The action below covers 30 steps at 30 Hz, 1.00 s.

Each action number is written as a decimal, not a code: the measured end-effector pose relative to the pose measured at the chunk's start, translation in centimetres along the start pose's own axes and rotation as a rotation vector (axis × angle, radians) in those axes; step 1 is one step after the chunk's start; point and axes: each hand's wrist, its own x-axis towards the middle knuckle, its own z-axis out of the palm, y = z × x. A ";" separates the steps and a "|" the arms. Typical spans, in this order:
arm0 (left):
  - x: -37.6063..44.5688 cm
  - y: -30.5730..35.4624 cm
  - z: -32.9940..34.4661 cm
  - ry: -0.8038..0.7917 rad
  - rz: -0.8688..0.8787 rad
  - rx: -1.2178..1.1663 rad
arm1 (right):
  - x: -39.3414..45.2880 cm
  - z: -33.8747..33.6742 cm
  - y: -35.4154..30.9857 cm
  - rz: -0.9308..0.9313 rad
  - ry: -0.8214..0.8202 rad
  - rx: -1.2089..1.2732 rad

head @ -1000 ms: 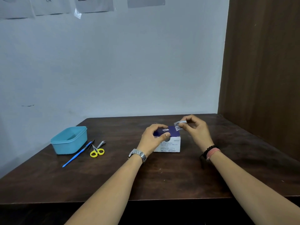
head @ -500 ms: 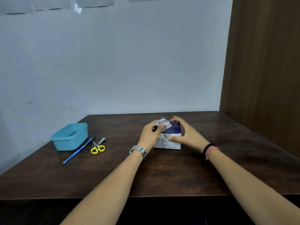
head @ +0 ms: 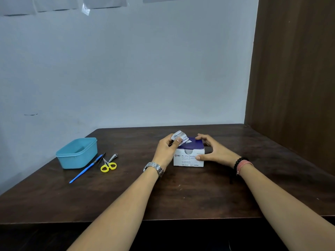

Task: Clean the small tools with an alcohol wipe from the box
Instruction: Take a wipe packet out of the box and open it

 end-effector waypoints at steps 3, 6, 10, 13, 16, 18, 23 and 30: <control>0.1 -0.2 0.0 0.030 -0.012 0.004 | -0.1 0.1 -0.2 0.032 0.061 0.005; 0.4 -0.6 -0.2 0.111 -0.010 0.010 | 0.0 0.0 -0.5 0.041 0.278 -0.073; 0.7 -1.2 -0.5 0.159 -0.047 0.025 | -0.2 -1.6 -0.5 0.074 0.838 -0.153; 0.7 -1.5 -0.5 0.156 -0.058 0.055 | -0.7 -3.2 0.7 0.321 1.092 -0.250; 0.7 -1.7 -0.5 0.156 -0.063 0.050 | -1.2 -3.6 2.2 0.580 0.974 -0.271; 0.7 -1.7 -0.5 0.166 -0.067 0.037 | -1.1 -3.3 2.6 0.600 0.928 -0.291; 0.9 -1.8 -0.6 0.183 -0.078 0.057 | -0.2 -2.8 0.5 0.232 1.071 -0.332; 0.8 -1.8 -0.3 0.106 -0.072 0.103 | -0.1 2.4 -2.7 -0.086 0.336 -0.017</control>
